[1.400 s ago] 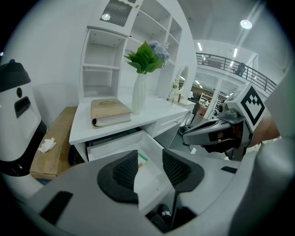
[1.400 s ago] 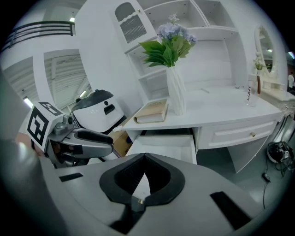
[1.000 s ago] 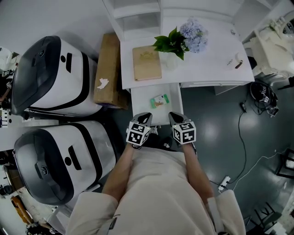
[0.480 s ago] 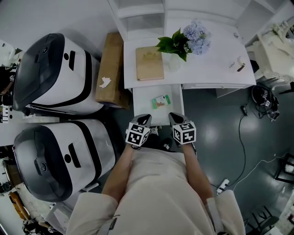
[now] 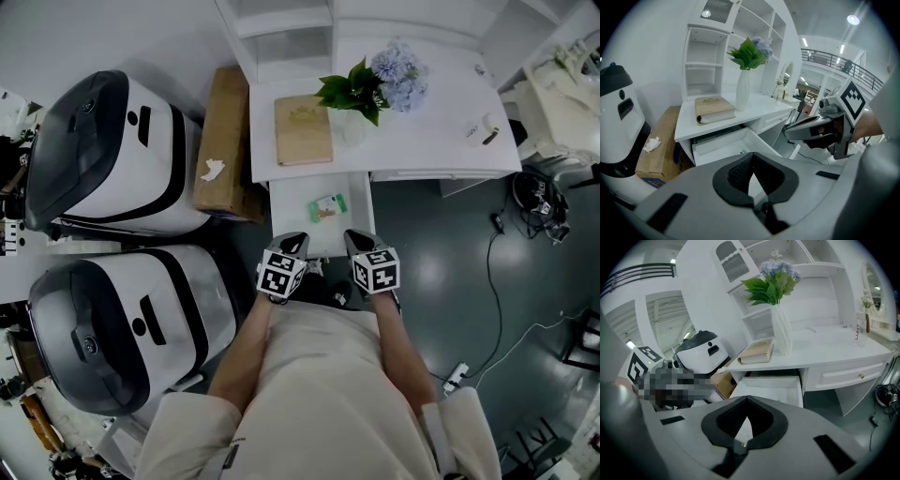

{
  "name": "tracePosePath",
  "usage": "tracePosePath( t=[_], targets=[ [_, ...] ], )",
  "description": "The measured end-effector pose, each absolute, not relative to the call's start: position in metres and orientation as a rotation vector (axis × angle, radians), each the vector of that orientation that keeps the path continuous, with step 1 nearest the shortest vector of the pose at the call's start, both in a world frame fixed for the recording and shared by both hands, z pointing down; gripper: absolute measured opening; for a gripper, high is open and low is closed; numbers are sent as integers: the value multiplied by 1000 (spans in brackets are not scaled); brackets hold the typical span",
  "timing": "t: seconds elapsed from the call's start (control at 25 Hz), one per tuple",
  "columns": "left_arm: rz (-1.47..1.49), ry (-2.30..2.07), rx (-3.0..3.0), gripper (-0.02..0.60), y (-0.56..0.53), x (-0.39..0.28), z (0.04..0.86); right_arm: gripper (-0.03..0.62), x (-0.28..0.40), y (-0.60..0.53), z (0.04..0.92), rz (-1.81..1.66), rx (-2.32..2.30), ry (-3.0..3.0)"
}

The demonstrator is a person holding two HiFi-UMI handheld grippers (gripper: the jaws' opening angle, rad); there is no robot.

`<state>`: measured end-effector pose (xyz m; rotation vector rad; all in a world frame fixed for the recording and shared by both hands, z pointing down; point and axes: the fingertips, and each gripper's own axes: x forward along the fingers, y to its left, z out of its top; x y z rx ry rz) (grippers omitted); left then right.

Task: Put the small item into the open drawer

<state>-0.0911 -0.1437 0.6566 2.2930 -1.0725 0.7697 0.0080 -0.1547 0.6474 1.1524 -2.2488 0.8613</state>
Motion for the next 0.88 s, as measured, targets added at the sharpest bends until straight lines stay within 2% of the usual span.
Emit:
tracePosePath(
  t=[0.88],
  targets=[
    [778,-1051,2288,17,-146,-92,662,25,8,-158,649,868,1159,-2245]
  ],
)
